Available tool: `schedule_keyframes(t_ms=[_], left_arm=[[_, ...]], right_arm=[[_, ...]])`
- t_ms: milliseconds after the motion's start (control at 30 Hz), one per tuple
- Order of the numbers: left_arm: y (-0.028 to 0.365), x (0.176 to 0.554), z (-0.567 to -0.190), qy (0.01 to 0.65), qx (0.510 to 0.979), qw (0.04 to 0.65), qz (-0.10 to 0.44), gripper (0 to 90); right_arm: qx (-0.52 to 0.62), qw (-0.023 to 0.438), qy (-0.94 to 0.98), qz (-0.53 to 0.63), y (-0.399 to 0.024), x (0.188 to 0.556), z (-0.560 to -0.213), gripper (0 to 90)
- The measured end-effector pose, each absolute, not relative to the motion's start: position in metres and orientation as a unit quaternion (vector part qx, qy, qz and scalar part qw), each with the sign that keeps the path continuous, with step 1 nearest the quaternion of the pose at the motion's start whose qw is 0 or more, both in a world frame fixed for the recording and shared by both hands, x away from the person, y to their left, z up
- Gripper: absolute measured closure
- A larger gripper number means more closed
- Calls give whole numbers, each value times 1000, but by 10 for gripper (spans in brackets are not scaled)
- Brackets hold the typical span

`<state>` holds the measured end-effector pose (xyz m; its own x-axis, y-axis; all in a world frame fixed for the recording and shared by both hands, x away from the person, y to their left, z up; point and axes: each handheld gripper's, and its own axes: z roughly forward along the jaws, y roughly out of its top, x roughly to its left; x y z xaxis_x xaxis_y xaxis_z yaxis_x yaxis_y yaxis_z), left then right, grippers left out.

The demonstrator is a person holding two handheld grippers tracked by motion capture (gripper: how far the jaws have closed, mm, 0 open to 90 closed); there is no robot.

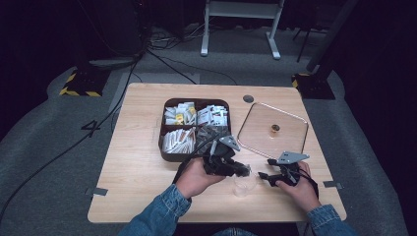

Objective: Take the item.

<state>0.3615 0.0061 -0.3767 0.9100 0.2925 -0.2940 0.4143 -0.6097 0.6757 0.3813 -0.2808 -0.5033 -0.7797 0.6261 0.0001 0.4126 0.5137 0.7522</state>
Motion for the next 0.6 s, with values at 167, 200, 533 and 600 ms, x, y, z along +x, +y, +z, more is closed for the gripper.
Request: schedule_keyframes(t_ms=[167, 200, 533, 600], left_arm=[[0, 361, -383, 195, 901, 379, -80, 830], [-1, 361, -385, 194, 902, 377, -81, 829], [-5, 362, -390, 197, 902, 374, -88, 688], [-3, 362, -388, 198, 899, 381, -86, 662]], right_arm=[[302, 137, 859, 390, -281, 381, -503, 306], [302, 137, 859, 390, -281, 381, -503, 306], [302, 138, 859, 389, -281, 381, -503, 306], [302, 137, 859, 390, -281, 381, -503, 306]])
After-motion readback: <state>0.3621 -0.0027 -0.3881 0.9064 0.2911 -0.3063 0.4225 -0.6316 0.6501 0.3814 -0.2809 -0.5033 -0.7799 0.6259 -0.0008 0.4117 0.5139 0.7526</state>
